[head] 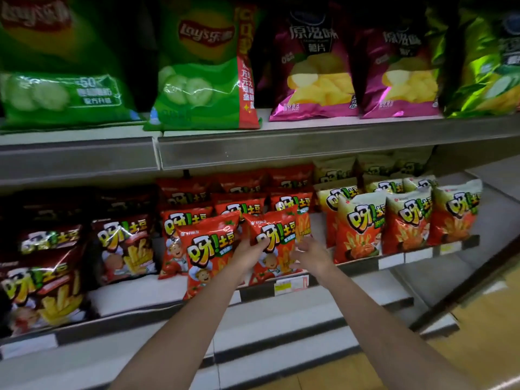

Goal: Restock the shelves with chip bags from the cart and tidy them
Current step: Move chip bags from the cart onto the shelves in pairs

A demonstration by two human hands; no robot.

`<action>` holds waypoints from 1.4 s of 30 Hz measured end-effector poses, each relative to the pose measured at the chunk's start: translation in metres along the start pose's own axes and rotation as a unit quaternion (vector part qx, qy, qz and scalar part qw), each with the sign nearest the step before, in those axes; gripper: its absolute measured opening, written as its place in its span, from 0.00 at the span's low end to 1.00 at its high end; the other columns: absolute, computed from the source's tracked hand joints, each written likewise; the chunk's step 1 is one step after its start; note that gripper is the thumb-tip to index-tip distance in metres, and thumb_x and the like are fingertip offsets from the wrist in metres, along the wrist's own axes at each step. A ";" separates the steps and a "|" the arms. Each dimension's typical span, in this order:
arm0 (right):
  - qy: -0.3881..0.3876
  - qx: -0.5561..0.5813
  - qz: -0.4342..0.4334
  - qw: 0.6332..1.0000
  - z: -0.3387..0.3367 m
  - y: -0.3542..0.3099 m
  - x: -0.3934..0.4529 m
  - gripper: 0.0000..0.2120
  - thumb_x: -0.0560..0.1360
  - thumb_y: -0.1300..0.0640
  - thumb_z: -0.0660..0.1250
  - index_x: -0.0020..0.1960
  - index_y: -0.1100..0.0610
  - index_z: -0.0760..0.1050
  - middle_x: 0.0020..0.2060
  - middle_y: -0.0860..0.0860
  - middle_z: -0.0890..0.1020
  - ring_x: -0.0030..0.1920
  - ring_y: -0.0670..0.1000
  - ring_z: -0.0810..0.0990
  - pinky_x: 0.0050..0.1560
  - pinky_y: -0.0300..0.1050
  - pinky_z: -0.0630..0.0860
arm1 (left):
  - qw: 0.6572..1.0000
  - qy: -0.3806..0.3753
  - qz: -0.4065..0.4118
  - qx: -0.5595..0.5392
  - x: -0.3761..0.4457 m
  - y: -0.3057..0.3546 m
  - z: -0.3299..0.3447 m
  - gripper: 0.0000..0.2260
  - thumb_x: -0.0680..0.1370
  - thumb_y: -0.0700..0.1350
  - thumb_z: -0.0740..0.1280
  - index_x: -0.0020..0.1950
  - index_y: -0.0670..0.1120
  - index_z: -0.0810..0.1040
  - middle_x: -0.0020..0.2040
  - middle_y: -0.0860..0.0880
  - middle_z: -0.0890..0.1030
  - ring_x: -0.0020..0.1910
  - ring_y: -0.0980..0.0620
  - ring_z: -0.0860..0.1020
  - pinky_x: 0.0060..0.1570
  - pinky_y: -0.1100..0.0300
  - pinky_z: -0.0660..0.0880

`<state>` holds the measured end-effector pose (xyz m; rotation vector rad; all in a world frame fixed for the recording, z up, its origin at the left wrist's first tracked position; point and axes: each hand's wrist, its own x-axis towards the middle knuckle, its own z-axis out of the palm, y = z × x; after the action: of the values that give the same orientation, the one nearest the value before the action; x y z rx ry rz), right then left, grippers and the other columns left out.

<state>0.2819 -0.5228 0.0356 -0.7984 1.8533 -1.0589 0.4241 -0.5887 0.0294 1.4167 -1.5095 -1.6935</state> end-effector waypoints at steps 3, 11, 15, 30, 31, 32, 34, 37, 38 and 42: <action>-0.028 -0.003 0.004 1.000 -0.005 -0.007 -0.003 0.17 0.76 0.69 0.65 0.60 0.57 0.66 0.48 0.54 0.75 0.53 0.56 0.76 0.57 0.56 0.76 | 1.000 0.029 -0.007 0.003 -0.011 0.005 -0.001 0.19 0.80 0.53 0.63 0.69 0.47 0.71 0.67 0.48 0.74 0.66 0.46 0.72 0.68 0.49 0.67; -0.107 -0.093 -0.101 0.985 0.011 -0.037 -0.035 0.12 0.77 0.60 0.67 0.60 0.57 0.71 0.46 0.54 0.79 0.44 0.52 0.79 0.44 0.47 0.77 | 0.981 0.163 0.020 -0.102 -0.074 0.017 -0.023 0.04 0.81 0.39 0.60 0.49 0.45 0.74 0.43 0.49 0.76 0.41 0.51 0.75 0.38 0.63 0.73; -0.156 -0.092 -0.154 0.971 0.038 -0.047 -0.063 0.06 0.77 0.62 0.66 0.52 0.57 0.71 0.39 0.54 0.78 0.32 0.50 0.77 0.33 0.42 0.72 | 0.955 0.259 0.027 -0.145 -0.124 0.005 -0.051 0.11 0.82 0.37 0.58 0.42 0.46 0.73 0.35 0.49 0.74 0.33 0.53 0.72 0.31 0.64 0.69; -0.347 -0.083 -0.322 0.877 0.230 -0.102 -0.233 0.11 0.79 0.57 0.62 0.60 0.58 0.67 0.40 0.54 0.79 0.31 0.52 0.76 0.31 0.41 0.71 | 0.786 0.575 0.034 -0.225 -0.347 -0.073 -0.215 0.06 0.81 0.40 0.61 0.55 0.38 0.73 0.38 0.45 0.74 0.33 0.51 0.74 0.31 0.65 0.74; -0.366 -0.083 -0.324 0.869 0.245 -0.104 -0.246 0.10 0.79 0.58 0.61 0.60 0.58 0.67 0.38 0.54 0.79 0.30 0.51 0.76 0.29 0.39 0.71 | 0.774 0.592 0.030 -0.224 -0.361 -0.082 -0.227 0.06 0.80 0.41 0.62 0.53 0.39 0.74 0.40 0.45 0.76 0.35 0.51 0.76 0.34 0.64 0.75; -0.384 -0.082 -0.325 0.860 0.261 -0.105 -0.258 0.09 0.79 0.59 0.60 0.60 0.57 0.67 0.38 0.54 0.78 0.29 0.50 0.75 0.27 0.38 0.70 | 0.760 0.607 0.029 -0.230 -0.375 -0.090 -0.238 0.05 0.80 0.42 0.63 0.51 0.40 0.74 0.41 0.45 0.76 0.36 0.51 0.76 0.36 0.63 0.74; -0.412 -0.086 -0.329 0.845 0.295 -0.106 -0.283 0.08 0.80 0.59 0.60 0.58 0.56 0.67 0.37 0.53 0.77 0.30 0.49 0.74 0.24 0.36 0.68 | 0.733 0.632 0.033 -0.249 -0.404 -0.106 -0.261 0.05 0.81 0.42 0.63 0.51 0.40 0.73 0.41 0.46 0.76 0.35 0.52 0.76 0.36 0.63 0.74; -0.450 -0.096 -0.346 0.818 0.355 -0.106 -0.324 0.09 0.79 0.59 0.61 0.59 0.58 0.69 0.38 0.53 0.78 0.31 0.49 0.74 0.31 0.40 0.71 | 0.684 0.656 0.058 -0.313 -0.446 -0.128 -0.300 0.05 0.81 0.41 0.61 0.48 0.41 0.73 0.37 0.46 0.74 0.33 0.53 0.74 0.35 0.63 0.71; -0.463 -0.103 -0.349 0.808 0.376 -0.104 -0.339 0.10 0.79 0.59 0.61 0.59 0.59 0.68 0.37 0.52 0.77 0.31 0.49 0.74 0.33 0.42 0.72 | 0.670 0.666 0.061 -0.324 -0.460 -0.135 -0.314 0.06 0.81 0.40 0.61 0.46 0.42 0.73 0.37 0.46 0.74 0.33 0.52 0.74 0.35 0.64 0.71; -0.513 -0.123 -0.350 0.774 0.465 -0.101 -0.403 0.10 0.79 0.59 0.60 0.60 0.57 0.65 0.37 0.52 0.76 0.30 0.49 0.73 0.26 0.37 0.66 | 0.617 0.705 0.063 -0.344 -0.519 -0.175 -0.374 0.05 0.82 0.40 0.61 0.54 0.40 0.74 0.39 0.46 0.76 0.35 0.52 0.76 0.34 0.64 0.71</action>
<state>0.8864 -0.4023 0.1292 -1.8565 0.7167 -0.5257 0.9935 -0.2601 0.1173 1.3977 0.0082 -0.4181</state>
